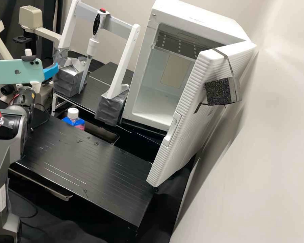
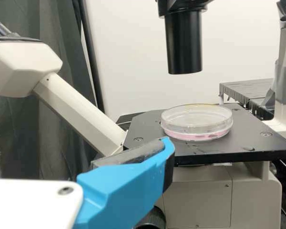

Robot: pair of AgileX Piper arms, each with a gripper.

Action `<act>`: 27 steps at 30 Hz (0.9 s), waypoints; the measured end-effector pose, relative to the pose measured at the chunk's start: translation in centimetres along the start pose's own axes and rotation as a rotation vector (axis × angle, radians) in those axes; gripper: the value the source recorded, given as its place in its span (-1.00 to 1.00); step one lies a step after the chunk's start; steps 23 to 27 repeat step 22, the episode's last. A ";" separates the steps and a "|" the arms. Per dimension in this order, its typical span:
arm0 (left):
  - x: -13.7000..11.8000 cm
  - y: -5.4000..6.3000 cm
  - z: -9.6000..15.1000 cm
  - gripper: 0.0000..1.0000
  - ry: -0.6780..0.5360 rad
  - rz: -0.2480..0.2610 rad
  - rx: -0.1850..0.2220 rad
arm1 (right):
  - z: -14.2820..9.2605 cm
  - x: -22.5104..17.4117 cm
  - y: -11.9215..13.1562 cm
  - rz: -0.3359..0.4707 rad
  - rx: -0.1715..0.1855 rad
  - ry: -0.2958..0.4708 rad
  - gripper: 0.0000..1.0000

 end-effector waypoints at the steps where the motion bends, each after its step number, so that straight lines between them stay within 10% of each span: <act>1: 0.0 0.0 0.0 1.00 0.000 0.000 0.000 | 0.0 -0.9 0.4 0.028 -0.009 -0.003 1.00; 15: 0.0 0.0 0.0 1.00 0.000 0.000 0.000 | -0.6 -9.1 3.9 0.389 -0.032 -0.067 1.00; 22: 0.0 0.0 0.0 1.00 0.000 0.000 0.000 | 0.5 -10.5 4.3 0.417 0.054 -0.078 1.00; 27: 0.0 0.0 0.0 1.00 0.000 0.000 0.000 | 0.5 -10.5 4.3 0.417 0.054 -0.078 1.00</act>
